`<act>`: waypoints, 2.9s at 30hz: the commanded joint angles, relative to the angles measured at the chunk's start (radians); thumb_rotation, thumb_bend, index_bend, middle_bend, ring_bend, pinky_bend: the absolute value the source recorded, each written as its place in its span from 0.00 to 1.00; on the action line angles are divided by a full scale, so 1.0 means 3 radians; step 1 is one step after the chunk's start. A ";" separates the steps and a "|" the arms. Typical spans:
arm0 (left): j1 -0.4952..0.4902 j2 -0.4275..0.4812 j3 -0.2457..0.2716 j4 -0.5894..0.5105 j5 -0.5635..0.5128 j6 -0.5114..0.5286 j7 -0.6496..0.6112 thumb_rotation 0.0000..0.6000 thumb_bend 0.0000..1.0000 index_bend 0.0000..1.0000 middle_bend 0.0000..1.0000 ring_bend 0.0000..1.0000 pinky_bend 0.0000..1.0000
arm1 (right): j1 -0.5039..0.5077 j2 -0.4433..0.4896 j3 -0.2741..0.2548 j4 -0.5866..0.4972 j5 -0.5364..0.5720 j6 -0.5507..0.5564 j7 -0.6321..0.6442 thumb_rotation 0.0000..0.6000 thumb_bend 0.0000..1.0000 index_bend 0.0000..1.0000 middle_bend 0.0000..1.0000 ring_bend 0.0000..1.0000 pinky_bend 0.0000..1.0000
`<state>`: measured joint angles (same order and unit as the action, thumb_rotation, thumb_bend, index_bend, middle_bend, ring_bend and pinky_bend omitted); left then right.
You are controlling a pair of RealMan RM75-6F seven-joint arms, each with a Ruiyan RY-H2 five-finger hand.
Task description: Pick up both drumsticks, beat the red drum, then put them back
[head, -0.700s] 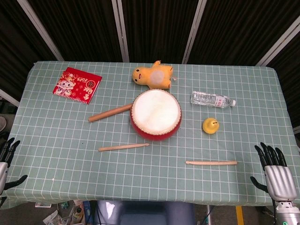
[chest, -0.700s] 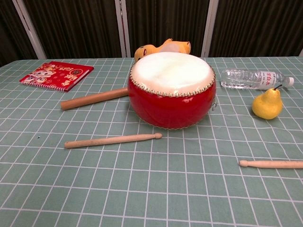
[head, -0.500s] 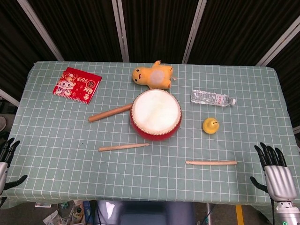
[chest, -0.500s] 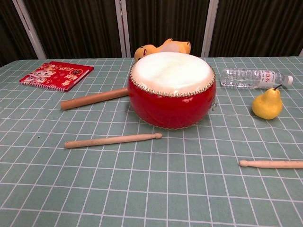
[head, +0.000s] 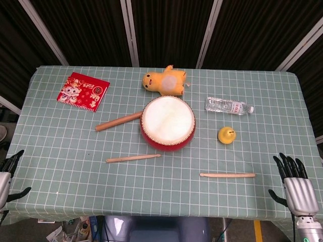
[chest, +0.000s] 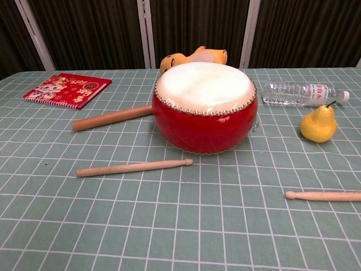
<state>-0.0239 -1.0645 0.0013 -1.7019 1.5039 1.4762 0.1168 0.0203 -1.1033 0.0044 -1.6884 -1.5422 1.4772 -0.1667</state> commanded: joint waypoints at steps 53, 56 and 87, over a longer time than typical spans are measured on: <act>-0.2134 -0.2292 -0.0798 0.0285 -0.2928 -0.0924 0.2460 1.00 0.27 0.46 1.00 1.00 1.00 | 0.0045 0.0083 -0.0038 -0.0067 0.0013 -0.0115 0.0284 1.00 0.24 0.00 0.00 0.00 0.00; -0.2163 -0.2352 -0.0798 0.0350 -0.2960 -0.0923 0.2451 1.00 0.30 0.47 1.00 1.00 1.00 | 0.0044 0.0085 -0.0041 -0.0065 0.0011 -0.0116 0.0291 1.00 0.24 0.00 0.00 0.00 0.00; -0.1752 -0.0957 -0.0732 -0.0795 -0.2036 -0.0667 0.1550 1.00 0.52 0.76 1.00 1.00 1.00 | 0.0186 -0.0026 0.0071 -0.0493 0.0374 -0.0374 -0.0316 1.00 0.24 0.38 1.00 1.00 1.00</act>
<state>-0.5632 -1.3790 -0.2173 -1.9161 0.8725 1.2713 0.6051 0.0542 -1.1022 0.0184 -1.7965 -1.4757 1.4102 -0.2012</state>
